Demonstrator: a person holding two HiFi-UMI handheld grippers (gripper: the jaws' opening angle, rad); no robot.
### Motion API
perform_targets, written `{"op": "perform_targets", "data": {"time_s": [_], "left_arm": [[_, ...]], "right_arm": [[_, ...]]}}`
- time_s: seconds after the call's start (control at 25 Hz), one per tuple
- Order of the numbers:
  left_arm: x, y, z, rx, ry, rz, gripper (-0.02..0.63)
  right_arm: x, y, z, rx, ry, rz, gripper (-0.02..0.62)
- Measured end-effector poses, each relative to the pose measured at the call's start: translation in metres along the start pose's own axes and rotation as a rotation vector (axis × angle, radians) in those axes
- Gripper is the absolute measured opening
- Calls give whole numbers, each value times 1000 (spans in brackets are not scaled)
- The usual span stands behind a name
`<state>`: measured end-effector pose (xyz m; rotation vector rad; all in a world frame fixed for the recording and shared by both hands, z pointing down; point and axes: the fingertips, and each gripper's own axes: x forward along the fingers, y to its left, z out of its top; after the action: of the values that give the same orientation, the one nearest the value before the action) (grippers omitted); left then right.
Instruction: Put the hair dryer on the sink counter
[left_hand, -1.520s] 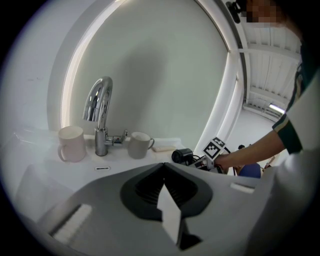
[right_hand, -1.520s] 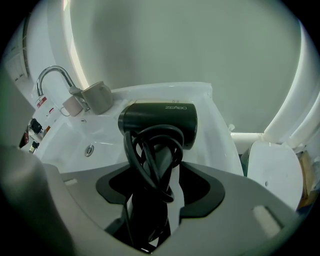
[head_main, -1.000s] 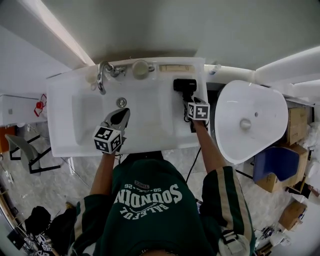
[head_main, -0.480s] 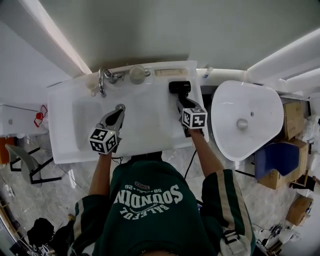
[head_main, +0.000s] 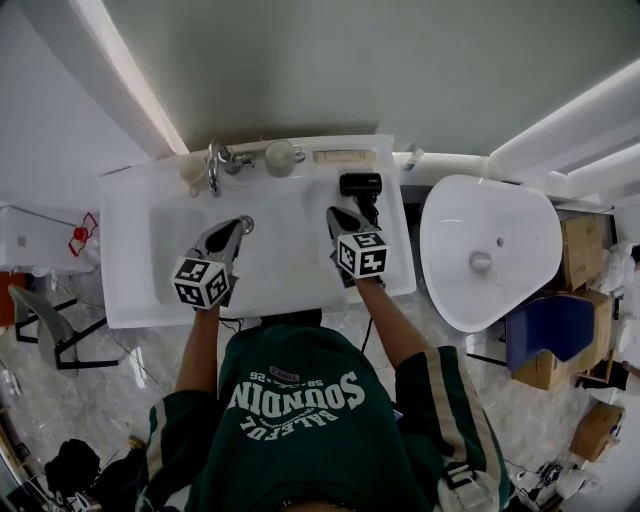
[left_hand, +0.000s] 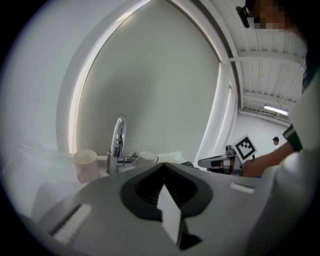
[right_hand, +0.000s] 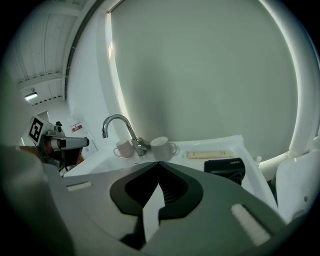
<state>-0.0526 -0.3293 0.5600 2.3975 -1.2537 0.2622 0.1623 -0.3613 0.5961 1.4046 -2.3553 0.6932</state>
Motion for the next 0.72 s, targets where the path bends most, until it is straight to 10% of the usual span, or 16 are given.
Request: {"op": "perform_targets", "data": {"time_s": [0.72], "left_arm": [[-3, 8, 18, 18, -55, 17, 51]], "right_arm": [[-17, 63, 66, -102, -211, 118, 5]]}}
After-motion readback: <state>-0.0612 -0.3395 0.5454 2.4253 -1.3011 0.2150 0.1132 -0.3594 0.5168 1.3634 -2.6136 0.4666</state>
